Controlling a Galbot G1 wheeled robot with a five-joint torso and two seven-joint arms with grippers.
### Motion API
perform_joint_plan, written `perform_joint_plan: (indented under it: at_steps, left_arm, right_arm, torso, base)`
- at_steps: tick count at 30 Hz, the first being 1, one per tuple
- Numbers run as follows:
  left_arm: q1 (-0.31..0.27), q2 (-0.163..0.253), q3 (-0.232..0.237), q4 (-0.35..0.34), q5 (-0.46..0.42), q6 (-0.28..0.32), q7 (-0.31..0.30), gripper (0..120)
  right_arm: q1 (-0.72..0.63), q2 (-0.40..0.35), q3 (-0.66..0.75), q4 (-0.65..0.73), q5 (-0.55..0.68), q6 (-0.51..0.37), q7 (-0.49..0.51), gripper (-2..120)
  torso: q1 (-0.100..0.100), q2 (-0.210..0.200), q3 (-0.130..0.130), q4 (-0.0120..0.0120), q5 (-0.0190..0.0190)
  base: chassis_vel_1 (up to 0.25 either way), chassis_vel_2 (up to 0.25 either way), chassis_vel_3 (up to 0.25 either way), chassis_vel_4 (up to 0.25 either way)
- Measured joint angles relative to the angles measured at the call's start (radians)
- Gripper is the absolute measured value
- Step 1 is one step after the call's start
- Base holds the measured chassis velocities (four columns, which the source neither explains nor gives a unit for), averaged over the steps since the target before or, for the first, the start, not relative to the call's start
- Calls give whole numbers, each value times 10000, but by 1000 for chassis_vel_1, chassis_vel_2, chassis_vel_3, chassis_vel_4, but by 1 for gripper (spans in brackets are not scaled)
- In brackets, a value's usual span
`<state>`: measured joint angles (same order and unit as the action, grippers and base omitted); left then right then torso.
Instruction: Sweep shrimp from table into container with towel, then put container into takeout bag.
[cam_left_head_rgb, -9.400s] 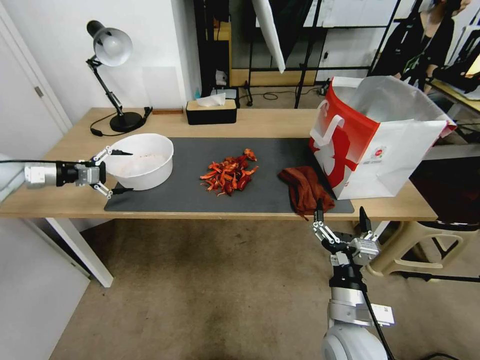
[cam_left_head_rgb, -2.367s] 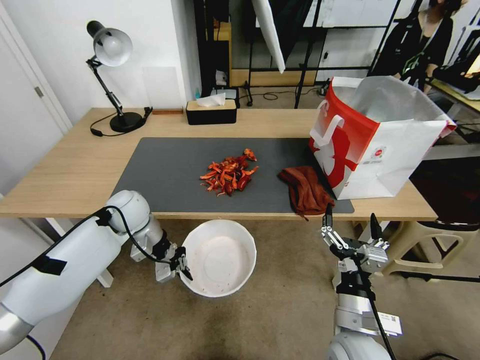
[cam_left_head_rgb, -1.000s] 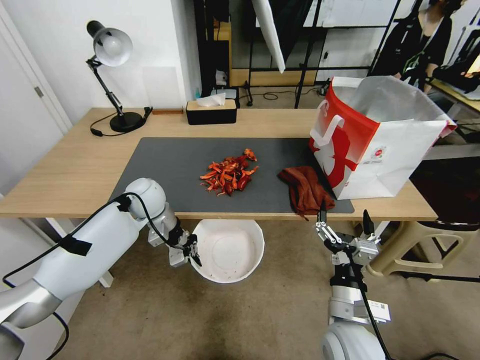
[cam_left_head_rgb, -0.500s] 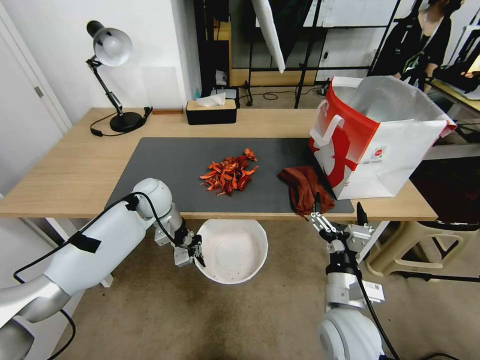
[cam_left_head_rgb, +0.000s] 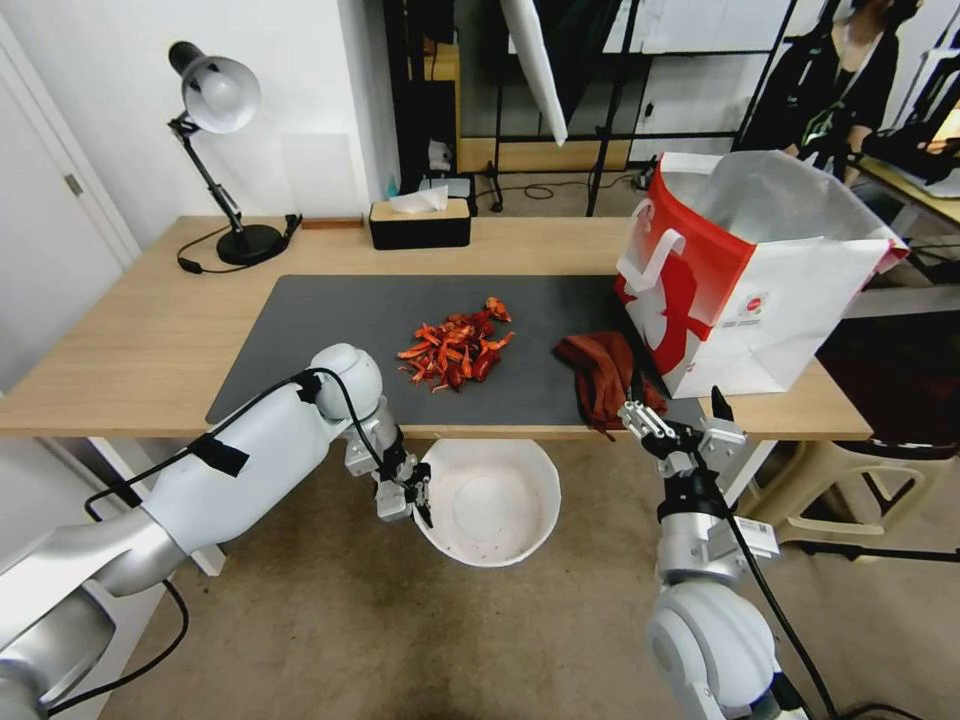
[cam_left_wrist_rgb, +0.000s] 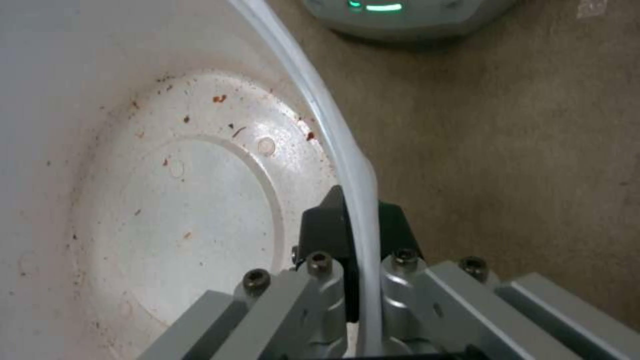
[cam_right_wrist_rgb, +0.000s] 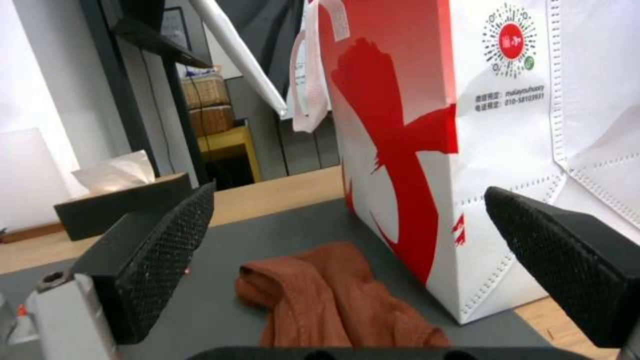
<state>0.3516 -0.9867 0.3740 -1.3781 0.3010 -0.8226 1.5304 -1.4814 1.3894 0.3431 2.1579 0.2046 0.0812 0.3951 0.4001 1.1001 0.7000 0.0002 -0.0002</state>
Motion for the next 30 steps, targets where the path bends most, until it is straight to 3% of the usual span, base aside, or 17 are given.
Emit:
perform_joint_plan:
  at_steps: [7,12,17,30]
  left_arm:
    - [61,392,-316,-63,-31,0,0,0]
    - [223,551,-514,-270,18,0,0,0]
    - [355,576,-674,-375,113,0,-1,0]
    - [535,440,-902,-424,357,0,-1,0]
  right_arm:
    - [282,-169,-53,-114,208,-239,75,100]
    - [1092,-931,-224,-347,924,-949,483,100]
    - [1602,-1740,-396,-573,1620,-1284,692,100]
    - [3002,-2603,-1104,-1017,3203,-2148,1138,100]
  torso:
    - [-1,0,0,-1,2]
    - [-1,-1,0,1,2]
    - [-1,0,0,-4,3]
    - [-1,-1,1,-3,2]
  base:
    - [0,0,0,0]
    - [0,0,0,0]
    - [0,0,0,0]
    - [0,0,0,0]
